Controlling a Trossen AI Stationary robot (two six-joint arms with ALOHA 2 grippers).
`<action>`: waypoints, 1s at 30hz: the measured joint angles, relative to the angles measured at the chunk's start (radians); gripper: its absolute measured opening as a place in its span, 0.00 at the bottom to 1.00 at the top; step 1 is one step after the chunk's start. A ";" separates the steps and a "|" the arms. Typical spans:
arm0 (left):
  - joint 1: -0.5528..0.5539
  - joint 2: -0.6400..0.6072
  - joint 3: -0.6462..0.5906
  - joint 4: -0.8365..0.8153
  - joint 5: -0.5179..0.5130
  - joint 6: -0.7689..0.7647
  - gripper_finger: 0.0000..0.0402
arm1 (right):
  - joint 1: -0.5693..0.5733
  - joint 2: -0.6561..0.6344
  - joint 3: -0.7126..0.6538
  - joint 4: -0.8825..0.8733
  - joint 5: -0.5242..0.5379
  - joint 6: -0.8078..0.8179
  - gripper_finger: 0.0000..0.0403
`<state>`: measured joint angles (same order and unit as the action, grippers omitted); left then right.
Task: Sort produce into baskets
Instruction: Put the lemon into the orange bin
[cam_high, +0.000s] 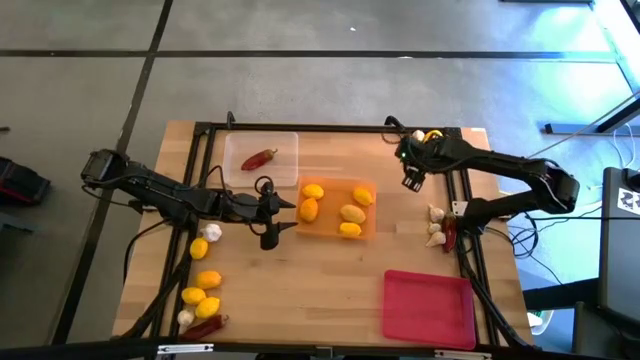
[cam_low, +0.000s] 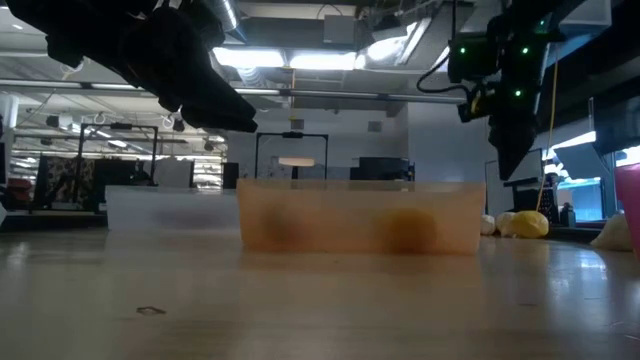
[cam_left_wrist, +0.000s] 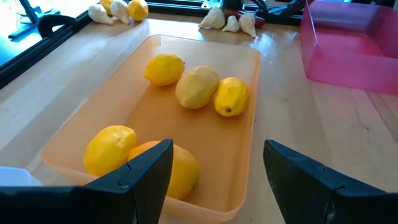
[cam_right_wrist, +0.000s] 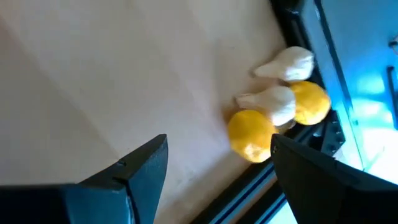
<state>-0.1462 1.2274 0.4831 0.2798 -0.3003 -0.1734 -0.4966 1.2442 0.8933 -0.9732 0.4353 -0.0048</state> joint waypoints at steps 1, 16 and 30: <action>0.000 0.000 0.000 0.000 0.000 0.000 0.61 | -0.021 0.000 -0.004 0.022 -0.001 -0.003 0.68; 0.000 0.000 0.000 0.000 0.000 0.000 0.61 | -0.268 0.150 -0.012 0.072 -0.001 -0.065 0.68; 0.000 0.000 0.000 0.000 0.000 0.005 0.61 | -0.311 0.309 -0.012 0.112 0.033 -0.151 0.68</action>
<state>-0.1463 1.2274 0.4831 0.2798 -0.3004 -0.1688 -0.8079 1.5528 0.8814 -0.8614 0.4686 -0.1557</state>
